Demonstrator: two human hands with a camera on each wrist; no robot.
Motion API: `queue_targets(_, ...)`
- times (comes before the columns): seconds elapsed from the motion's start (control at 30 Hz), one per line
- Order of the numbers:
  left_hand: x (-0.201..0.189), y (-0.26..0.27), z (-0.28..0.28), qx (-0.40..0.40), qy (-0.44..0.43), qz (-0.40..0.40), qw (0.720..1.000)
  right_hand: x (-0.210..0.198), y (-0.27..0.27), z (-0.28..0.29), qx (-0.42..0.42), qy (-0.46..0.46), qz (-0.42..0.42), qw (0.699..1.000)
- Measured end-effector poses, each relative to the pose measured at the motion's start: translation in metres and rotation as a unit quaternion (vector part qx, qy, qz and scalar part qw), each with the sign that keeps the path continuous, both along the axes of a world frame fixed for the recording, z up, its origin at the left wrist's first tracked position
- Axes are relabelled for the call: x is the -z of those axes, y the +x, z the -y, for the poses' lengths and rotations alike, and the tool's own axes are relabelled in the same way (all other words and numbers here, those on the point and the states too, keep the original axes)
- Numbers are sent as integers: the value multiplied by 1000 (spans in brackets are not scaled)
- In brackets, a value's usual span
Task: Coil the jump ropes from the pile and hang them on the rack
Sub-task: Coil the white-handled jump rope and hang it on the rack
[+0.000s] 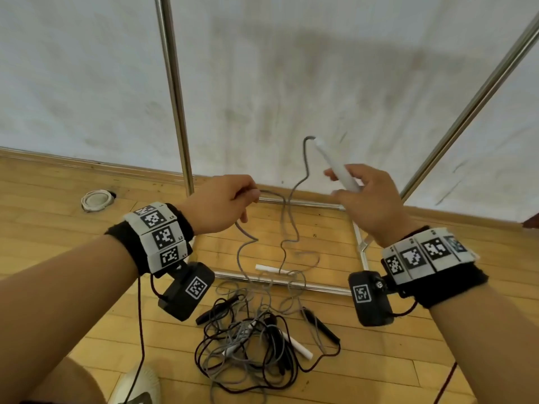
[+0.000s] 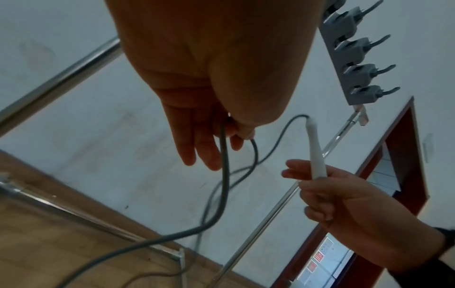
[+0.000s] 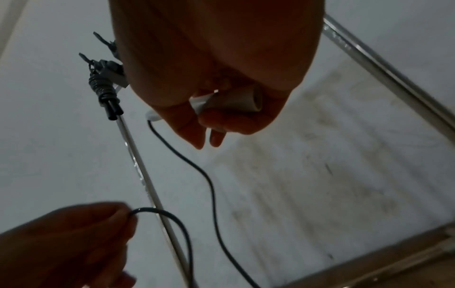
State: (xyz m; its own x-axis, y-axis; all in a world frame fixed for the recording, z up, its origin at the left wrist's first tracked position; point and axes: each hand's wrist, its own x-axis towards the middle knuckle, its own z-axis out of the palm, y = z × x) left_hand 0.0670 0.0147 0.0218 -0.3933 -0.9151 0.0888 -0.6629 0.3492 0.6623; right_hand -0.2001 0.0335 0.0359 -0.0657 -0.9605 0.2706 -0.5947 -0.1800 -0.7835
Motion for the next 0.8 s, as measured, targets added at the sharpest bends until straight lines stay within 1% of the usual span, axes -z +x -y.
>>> queue_targets(0.1,-4,-14,-7,26,-5,-50,998,5,25,-8,-66,44,39,996)
queue_targets(0.2,-8,-26,-9,24,-62,-87,994,8,45,-16,-129,55,28,990)
queue_targets(0.23,-9,-28,-10,20,-76,-95,992,8,49,-17,-133,47,27,990)
queue_targets(0.3,-11,-28,-9,18,-79,-98,992,6,51,-13,-112,31,25,993)
queue_targets(0.33,-10,-26,-8,24,-72,-83,994,5,51,-11,-93,25,25,995)
queue_targets(0.4,-5,-19,-6,48,-44,-23,998,0,47,-6,-54,5,28,998)
queue_targets(0.5,6,-6,-2,79,14,68,994,-9,34,1,-1,-43,72,996)
queue_targets(0.57,13,2,1,79,34,101,991,-14,22,7,27,-75,105,991)
queue_targets(0.63,15,8,5,59,44,97,993,-17,11,9,37,-86,115,989)
queue_targets(0.7,15,11,8,40,51,86,994,-14,4,11,44,-78,84,992)
queue_targets(0.8,14,10,9,37,61,61,996,-6,2,9,64,-50,23,996)
